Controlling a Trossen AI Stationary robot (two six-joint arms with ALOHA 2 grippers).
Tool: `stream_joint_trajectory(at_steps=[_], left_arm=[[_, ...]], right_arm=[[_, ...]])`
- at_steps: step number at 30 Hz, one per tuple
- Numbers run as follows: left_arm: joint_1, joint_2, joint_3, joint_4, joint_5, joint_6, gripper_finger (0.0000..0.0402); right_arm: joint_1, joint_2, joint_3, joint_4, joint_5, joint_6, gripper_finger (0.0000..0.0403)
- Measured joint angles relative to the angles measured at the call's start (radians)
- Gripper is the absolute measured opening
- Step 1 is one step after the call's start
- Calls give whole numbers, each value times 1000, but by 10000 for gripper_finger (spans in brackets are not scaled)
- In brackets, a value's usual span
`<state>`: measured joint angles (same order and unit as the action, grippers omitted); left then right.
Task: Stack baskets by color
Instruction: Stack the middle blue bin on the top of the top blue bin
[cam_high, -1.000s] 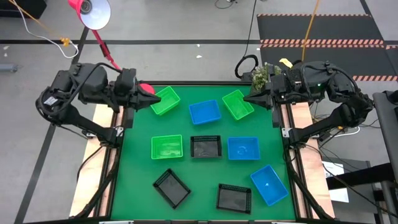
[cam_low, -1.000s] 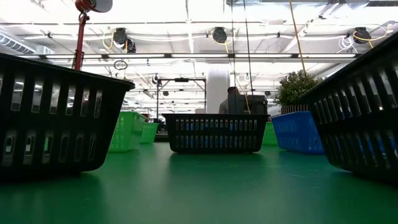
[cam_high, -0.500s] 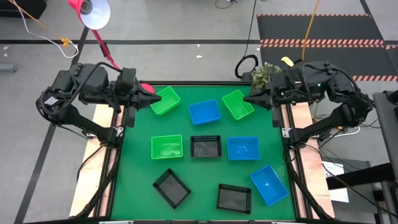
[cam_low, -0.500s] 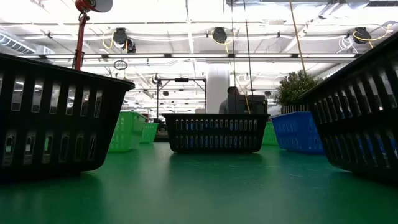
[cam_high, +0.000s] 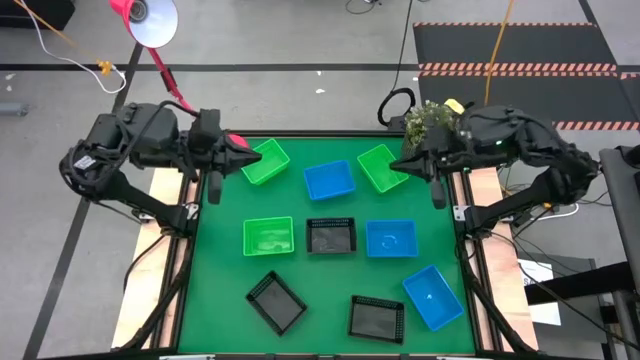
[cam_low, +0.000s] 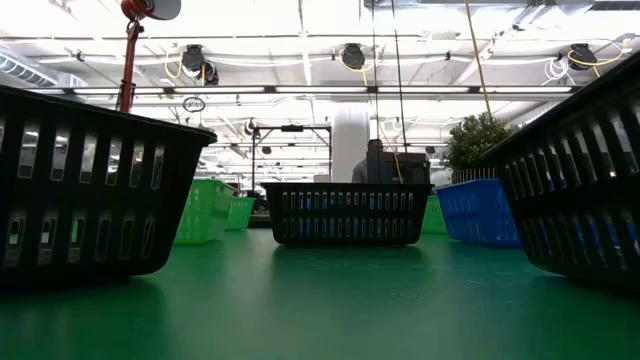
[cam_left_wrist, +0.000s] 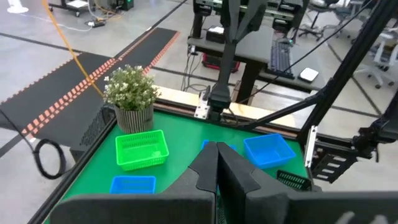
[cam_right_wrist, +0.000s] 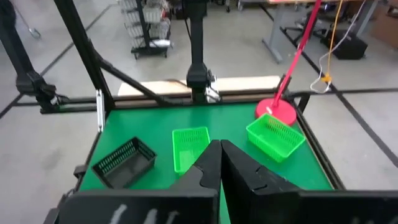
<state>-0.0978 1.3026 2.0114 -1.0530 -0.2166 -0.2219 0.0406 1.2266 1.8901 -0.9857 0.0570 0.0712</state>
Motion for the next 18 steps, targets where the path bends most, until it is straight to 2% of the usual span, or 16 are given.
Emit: stream_joint_trajectory(at_steps=[9,18], left_arm=[[0,23,0,0,-11,-105,3],[-8,62,0,1,-4,11,3]], right_arm=[[0,0,-115,-3,-3,161,0],[0,1,-226,-116,-5,179,0]])
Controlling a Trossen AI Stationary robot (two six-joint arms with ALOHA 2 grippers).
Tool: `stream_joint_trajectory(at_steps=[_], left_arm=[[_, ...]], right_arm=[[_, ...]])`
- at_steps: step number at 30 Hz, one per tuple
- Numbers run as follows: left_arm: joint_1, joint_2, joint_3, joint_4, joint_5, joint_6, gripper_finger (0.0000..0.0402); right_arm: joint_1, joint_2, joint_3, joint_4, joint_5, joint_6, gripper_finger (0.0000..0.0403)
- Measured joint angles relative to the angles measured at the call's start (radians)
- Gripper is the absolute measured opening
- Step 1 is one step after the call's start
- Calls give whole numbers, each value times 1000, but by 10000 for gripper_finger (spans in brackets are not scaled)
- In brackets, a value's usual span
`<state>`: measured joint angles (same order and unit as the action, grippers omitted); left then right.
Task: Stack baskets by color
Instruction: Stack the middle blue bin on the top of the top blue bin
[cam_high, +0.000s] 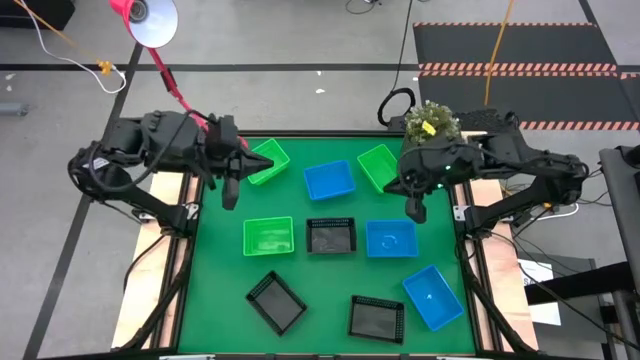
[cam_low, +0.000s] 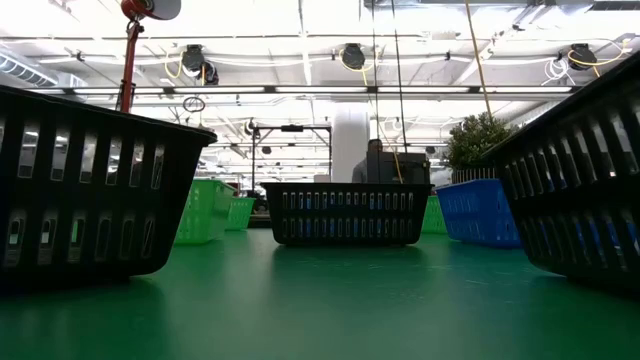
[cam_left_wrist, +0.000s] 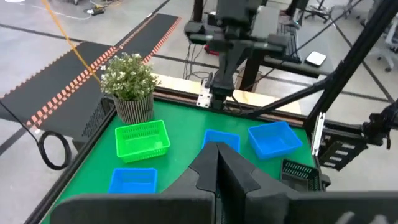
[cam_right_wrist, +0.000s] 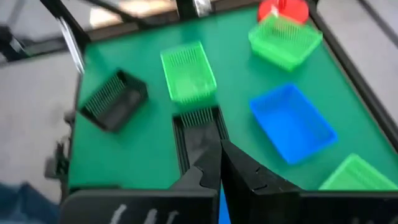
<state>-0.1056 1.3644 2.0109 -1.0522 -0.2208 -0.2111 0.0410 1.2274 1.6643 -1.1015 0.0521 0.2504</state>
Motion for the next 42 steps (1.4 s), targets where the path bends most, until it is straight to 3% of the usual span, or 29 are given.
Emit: stream_joint_trajectory(at_steps=[13,25,42], left_arm=[[-8,50,0,-1,10,-5,8],[0,108,1,4,9,11,5],[7,125,0,0,11,54,28]], right_arm=[[-51,-10,-272,-8,-32,-33,2],[-126,-10,-499,49,-84,-107,49],[-140,-25,-660,138,-136,-108,102]])
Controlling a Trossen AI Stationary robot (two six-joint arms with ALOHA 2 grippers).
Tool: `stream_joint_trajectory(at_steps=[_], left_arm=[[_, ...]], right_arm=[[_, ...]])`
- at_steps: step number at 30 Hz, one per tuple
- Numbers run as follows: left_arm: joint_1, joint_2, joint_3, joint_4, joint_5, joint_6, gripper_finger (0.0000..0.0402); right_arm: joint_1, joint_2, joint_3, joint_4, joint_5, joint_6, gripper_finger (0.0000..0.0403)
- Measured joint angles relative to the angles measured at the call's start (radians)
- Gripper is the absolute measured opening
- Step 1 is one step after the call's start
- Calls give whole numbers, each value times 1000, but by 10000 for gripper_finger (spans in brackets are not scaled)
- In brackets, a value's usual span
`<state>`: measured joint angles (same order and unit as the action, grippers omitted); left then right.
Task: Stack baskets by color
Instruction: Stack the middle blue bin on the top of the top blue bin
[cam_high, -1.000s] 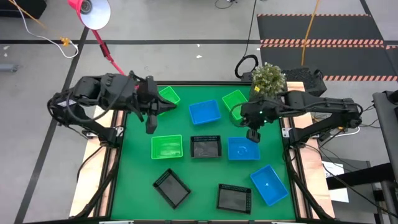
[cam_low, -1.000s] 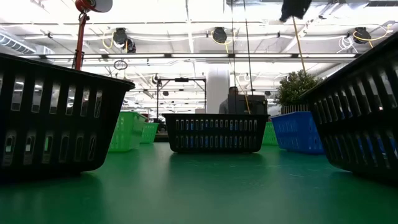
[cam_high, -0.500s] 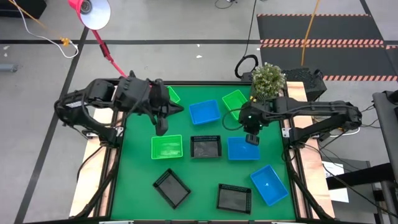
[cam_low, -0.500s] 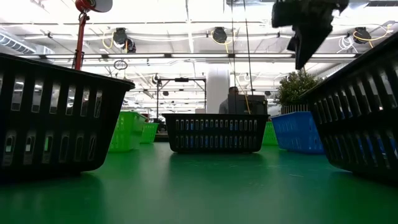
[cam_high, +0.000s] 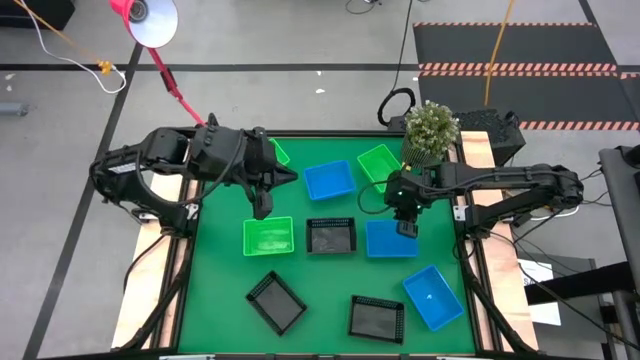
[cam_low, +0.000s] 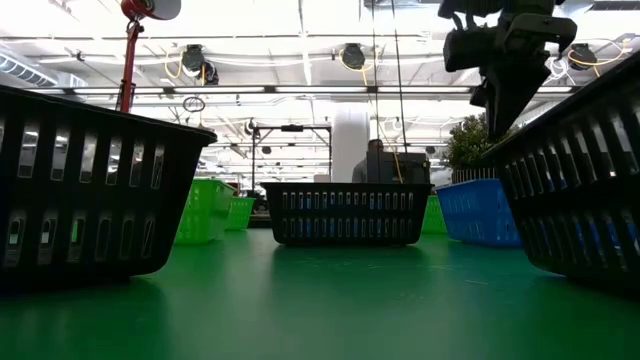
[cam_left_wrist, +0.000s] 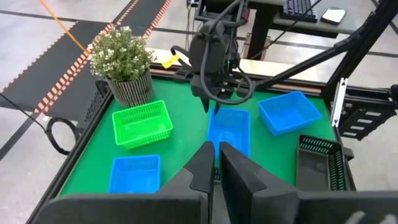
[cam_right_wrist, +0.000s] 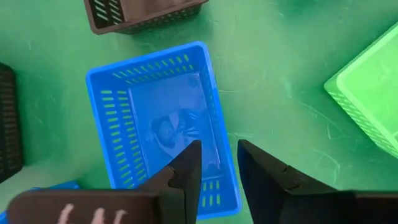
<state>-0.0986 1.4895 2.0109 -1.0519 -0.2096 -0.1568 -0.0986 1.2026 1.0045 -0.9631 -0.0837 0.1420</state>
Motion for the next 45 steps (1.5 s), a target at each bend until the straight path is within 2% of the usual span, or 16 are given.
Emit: stream_joint_trajectory(at_steps=[17,30,41,45], left_arm=[[0,0,0,0,0,-17,28],[0,0,0,0,0,-38,28],[2,0,0,1,-27,-30,28],[10,-1,0,1,-28,-29,28]], right_arm=[[0,-1,-12,6,4,-159,138],[0,0,-193,74,5,-208,138],[0,0,-282,162,9,-234,137],[0,0,-284,178,57,-232,130]])
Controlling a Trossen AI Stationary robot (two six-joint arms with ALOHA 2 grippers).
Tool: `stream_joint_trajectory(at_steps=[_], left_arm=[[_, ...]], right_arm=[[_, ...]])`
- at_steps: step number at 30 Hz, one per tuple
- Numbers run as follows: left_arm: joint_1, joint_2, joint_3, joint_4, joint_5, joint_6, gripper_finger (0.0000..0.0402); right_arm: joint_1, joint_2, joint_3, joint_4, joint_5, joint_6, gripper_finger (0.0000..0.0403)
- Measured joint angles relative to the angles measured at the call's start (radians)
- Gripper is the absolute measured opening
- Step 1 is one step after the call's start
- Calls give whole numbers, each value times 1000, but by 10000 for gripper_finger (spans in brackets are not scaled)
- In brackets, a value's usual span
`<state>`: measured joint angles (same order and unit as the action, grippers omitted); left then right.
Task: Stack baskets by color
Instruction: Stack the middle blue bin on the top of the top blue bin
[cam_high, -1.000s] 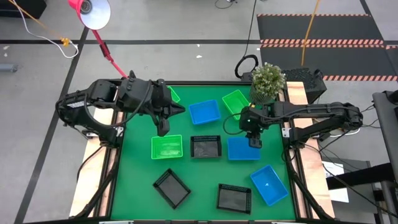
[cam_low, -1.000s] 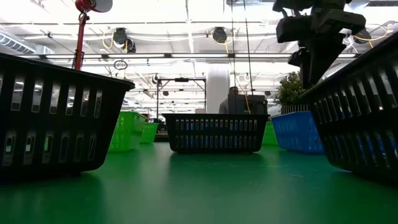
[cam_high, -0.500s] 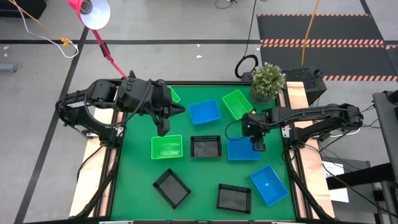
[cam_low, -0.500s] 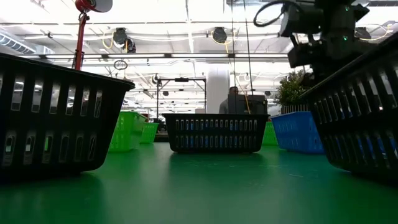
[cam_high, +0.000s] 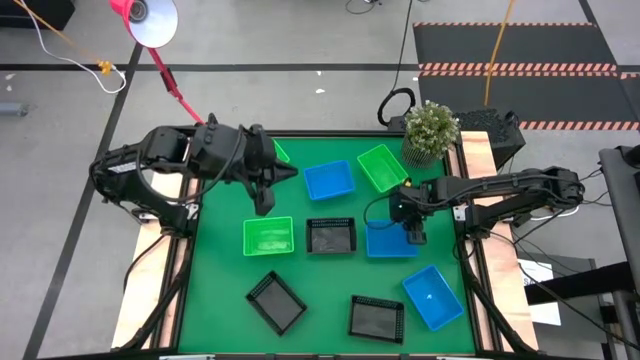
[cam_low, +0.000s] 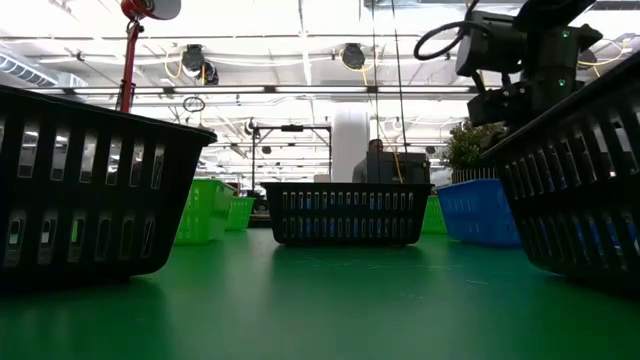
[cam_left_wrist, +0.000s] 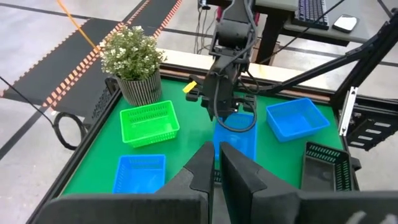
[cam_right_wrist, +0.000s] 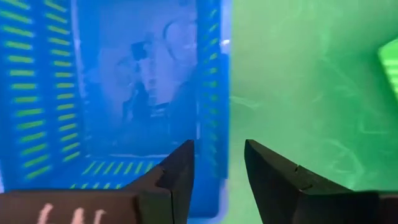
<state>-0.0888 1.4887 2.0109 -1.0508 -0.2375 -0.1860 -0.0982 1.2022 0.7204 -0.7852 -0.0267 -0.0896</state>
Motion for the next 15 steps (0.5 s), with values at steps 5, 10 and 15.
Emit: stream_joint_trajectory(at_steps=[5,10,15], left_arm=[[15,0,0,0,0,0,28],[23,0,0,0,-1,2,28],[23,0,0,0,-1,8,28]], right_arm=[[0,0,0,1,4,-4,86],[0,0,0,0,1,25,20],[2,0,5,9,-1,63,18]])
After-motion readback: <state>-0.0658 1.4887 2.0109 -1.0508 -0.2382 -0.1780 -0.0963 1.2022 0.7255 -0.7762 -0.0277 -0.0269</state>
